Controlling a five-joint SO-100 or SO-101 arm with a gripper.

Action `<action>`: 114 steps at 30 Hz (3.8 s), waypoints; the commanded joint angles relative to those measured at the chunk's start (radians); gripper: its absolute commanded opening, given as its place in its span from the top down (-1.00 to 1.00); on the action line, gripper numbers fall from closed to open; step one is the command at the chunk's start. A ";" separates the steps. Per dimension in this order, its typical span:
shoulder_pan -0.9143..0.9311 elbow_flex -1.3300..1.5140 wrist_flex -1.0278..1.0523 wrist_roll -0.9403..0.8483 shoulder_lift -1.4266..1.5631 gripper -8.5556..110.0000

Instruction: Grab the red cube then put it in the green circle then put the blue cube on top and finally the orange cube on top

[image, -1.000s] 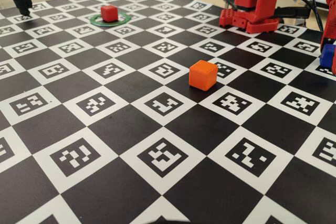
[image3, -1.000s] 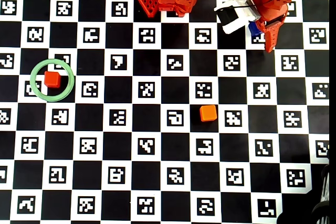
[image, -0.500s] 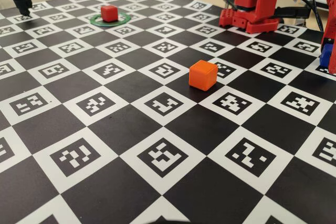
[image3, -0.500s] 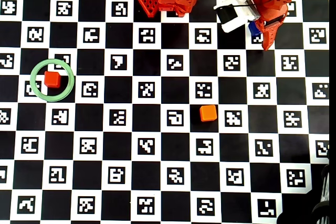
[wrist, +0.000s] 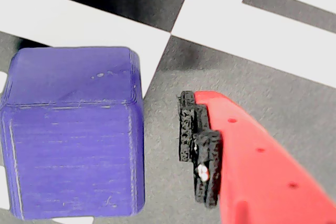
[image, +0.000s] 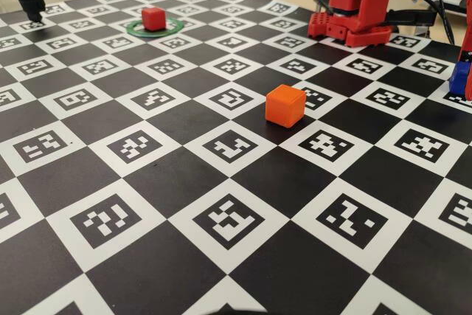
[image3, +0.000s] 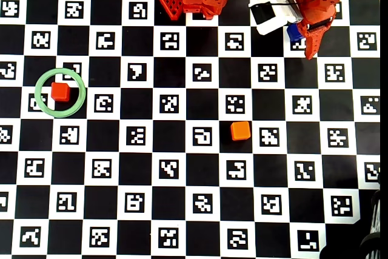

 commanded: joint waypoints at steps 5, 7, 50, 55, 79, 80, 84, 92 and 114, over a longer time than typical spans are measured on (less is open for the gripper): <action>-0.029 -0.061 -0.017 0.021 0.006 0.22; -0.029 -0.061 -0.025 0.026 0.002 0.28; 0.305 -0.529 0.451 -0.499 0.017 0.68; 0.465 -0.649 0.540 -0.664 -0.003 0.70; 1.641 -1.039 0.750 -1.684 -0.169 0.71; 1.680 -1.048 0.750 -1.723 -0.170 0.71; 1.813 -1.078 0.749 -1.865 -0.179 0.71; 2.016 -1.292 0.753 -2.005 -0.241 0.71; 2.284 -1.474 0.753 -2.045 -0.499 0.71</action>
